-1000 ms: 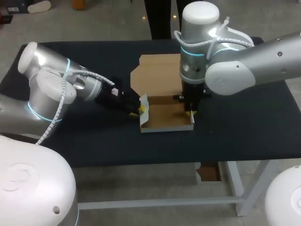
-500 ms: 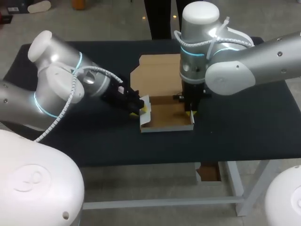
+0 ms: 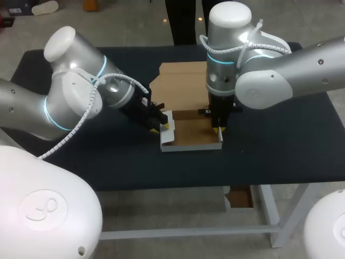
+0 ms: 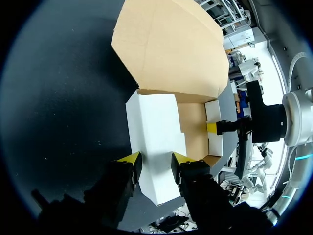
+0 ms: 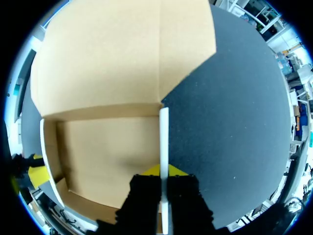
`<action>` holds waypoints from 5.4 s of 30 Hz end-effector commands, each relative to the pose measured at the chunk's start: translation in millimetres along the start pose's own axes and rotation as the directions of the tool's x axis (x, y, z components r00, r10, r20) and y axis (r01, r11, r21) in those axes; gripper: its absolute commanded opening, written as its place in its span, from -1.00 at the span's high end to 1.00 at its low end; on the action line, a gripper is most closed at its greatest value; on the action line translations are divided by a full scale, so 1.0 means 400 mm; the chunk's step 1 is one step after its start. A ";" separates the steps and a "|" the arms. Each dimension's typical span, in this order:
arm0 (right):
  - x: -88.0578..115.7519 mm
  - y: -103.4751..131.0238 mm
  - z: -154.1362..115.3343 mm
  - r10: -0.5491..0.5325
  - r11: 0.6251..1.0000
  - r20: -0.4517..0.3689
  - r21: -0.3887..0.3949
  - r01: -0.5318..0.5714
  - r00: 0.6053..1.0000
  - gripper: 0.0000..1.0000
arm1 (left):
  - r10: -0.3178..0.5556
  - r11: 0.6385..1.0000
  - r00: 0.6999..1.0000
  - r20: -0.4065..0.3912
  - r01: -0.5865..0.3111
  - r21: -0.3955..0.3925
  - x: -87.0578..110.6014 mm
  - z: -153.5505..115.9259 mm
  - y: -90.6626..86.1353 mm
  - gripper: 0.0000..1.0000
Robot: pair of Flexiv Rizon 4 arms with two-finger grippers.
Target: Assemble the packaging by folding the flat box into shape, placing the metal phone stand inside, and closing the box properly
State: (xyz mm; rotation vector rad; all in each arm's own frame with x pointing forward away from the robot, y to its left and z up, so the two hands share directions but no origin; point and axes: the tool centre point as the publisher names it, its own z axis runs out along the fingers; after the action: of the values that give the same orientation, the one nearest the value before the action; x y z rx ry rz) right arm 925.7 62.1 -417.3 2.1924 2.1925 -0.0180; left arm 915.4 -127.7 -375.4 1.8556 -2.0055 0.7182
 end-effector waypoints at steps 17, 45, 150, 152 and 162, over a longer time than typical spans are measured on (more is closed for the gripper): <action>0.003 0.001 -0.002 0.000 1.000 0.002 0.003 0.000 1.000 1.00 | -0.029 0.999 0.955 0.294 0.034 -0.012 -0.001 0.030 -0.004 0.28; 0.003 0.001 -0.002 0.000 1.000 0.002 0.003 0.000 1.000 1.00 | -0.067 0.998 0.852 0.519 0.052 0.043 -0.009 0.078 0.007 0.46; 0.003 0.001 -0.002 0.000 1.000 0.002 0.003 0.000 1.000 1.00 | -0.047 0.998 0.894 0.445 0.064 -0.023 -0.038 0.088 0.006 0.51; 0.003 0.001 -0.002 0.000 1.000 0.002 0.003 0.000 1.000 1.00 | -0.048 0.998 0.896 0.442 0.064 -0.023 -0.037 0.084 0.006 0.50; 0.003 0.001 -0.002 0.000 1.000 0.002 0.003 0.000 1.000 1.00 | -0.051 0.998 0.898 0.438 0.064 -0.015 -0.034 0.074 0.004 0.61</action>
State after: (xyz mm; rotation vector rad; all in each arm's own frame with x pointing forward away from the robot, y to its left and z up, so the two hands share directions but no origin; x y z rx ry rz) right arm 925.9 58.8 -416.7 2.1928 2.1913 -0.0191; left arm 919.0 -128.6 -408.5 2.1969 -2.1857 0.2639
